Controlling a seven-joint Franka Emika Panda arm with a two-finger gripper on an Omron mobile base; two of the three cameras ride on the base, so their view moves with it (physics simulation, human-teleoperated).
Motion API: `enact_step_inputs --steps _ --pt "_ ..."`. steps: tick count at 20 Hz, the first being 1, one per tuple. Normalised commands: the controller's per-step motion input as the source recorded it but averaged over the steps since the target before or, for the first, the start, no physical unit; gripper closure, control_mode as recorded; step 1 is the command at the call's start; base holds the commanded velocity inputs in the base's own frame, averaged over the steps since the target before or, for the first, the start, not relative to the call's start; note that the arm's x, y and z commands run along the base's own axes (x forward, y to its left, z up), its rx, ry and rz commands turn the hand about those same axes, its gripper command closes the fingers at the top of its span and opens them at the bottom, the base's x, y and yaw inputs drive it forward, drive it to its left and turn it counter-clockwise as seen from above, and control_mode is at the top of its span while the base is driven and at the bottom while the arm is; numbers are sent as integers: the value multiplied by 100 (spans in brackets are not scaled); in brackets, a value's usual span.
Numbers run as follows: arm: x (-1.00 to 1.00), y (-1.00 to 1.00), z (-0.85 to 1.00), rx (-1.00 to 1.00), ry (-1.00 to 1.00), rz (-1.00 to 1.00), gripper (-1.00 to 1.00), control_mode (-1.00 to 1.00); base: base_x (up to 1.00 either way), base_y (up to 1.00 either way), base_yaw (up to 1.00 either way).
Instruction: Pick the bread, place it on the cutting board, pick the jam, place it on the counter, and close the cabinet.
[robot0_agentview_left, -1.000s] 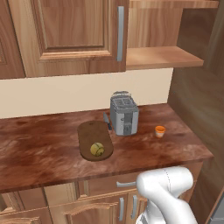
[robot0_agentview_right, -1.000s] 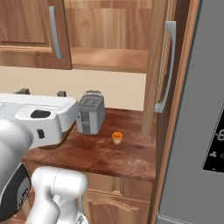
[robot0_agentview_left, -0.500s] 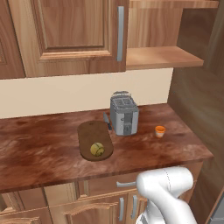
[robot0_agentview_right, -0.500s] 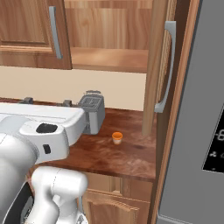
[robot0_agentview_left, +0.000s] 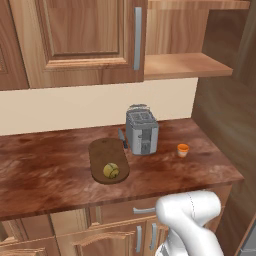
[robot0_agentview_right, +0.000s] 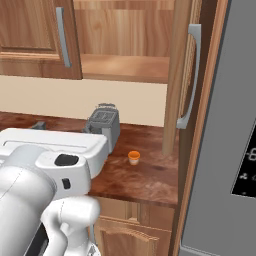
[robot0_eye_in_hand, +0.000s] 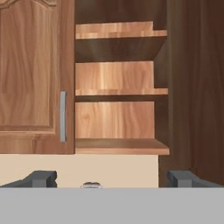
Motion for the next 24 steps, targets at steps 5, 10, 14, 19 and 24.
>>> enact_step_inputs --steps 5,10,14,19,24 --pt "0 -14 -17 0 -1 0 -100 -100 0 0 0" --pt "0 -12 -17 0 -1 0 -100 -100 0 0 0" --pt "0 -15 -17 0 -2 0 -100 -100 0 0 0" --pt "0 -9 -19 0 -4 -3 -100 -100 0 0 0" --pt "-1 -5 -17 0 -5 -8 -100 -100 0 0 0"
